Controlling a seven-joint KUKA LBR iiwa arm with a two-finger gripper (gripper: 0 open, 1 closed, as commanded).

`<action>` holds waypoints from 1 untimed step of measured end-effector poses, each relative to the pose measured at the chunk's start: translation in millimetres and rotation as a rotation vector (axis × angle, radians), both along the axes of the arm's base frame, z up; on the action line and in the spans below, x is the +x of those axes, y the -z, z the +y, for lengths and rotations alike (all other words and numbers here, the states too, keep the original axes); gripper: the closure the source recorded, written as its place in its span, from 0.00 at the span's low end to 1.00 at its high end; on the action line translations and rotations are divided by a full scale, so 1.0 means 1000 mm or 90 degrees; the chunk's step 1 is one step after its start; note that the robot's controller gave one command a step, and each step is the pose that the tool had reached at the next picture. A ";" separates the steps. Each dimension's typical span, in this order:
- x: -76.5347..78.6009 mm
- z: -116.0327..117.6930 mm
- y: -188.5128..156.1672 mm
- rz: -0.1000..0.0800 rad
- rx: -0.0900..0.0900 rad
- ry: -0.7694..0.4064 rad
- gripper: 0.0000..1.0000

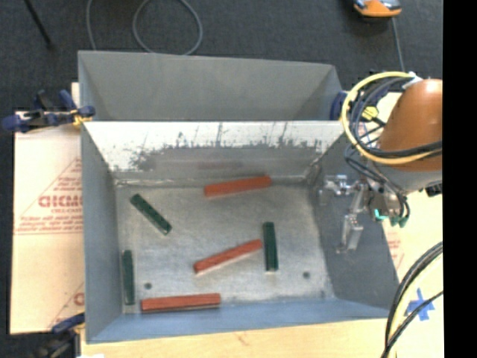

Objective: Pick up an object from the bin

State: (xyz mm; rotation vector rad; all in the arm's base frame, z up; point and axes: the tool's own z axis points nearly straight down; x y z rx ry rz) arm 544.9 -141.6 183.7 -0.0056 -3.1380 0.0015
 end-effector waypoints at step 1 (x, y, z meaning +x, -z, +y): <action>0.014 0.093 0.114 -0.005 0.001 -0.198 0.00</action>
Offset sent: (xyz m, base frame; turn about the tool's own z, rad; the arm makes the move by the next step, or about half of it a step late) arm 0.0130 0.0925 -0.1137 -0.3110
